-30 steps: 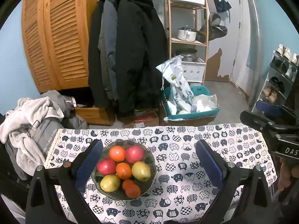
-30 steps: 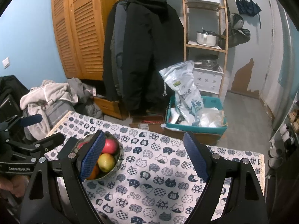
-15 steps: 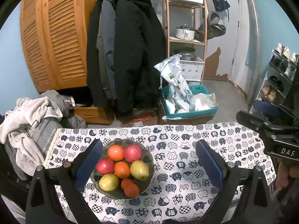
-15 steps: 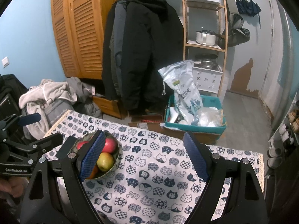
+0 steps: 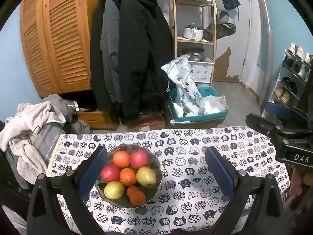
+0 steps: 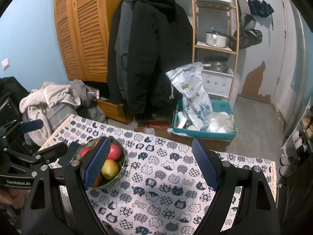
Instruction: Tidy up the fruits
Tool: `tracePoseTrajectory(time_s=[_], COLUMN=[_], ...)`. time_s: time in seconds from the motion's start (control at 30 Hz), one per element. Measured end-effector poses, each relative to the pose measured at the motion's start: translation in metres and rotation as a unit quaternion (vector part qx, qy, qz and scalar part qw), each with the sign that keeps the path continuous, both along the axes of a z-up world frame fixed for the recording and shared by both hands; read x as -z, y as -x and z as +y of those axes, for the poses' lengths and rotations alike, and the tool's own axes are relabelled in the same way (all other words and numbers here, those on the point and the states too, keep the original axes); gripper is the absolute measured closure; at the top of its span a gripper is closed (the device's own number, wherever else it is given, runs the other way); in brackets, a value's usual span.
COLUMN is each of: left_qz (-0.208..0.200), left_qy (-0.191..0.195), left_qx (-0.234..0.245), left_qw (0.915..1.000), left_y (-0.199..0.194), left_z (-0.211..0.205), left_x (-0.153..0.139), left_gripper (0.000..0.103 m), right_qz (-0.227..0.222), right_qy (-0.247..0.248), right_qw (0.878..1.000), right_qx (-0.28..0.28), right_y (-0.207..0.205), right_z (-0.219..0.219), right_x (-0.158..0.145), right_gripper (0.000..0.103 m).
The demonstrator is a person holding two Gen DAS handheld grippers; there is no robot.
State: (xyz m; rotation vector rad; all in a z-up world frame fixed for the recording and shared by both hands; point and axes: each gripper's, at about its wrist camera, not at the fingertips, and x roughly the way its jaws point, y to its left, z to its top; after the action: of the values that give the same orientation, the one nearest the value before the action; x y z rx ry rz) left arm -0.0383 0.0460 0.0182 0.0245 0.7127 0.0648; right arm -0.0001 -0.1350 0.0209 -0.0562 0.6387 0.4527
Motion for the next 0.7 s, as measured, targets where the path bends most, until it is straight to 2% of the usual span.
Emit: tracePoseTrajectory(time_s=[0.7], left_qz=[0.000], left_qy=[-0.003], left_qx=[0.005], left_qw=[1.0000], left_y=[0.0008], left_z=[-0.0027], left_x=[0.0006], left_gripper=[0.002], right_qz=[0.000], right_qy=[0.001], right_qw=[1.000], right_qx=[0.000], right_y=[-0.0001], right_z=[0.0008], right_x=[-0.0008], right_gripper=[0.019])
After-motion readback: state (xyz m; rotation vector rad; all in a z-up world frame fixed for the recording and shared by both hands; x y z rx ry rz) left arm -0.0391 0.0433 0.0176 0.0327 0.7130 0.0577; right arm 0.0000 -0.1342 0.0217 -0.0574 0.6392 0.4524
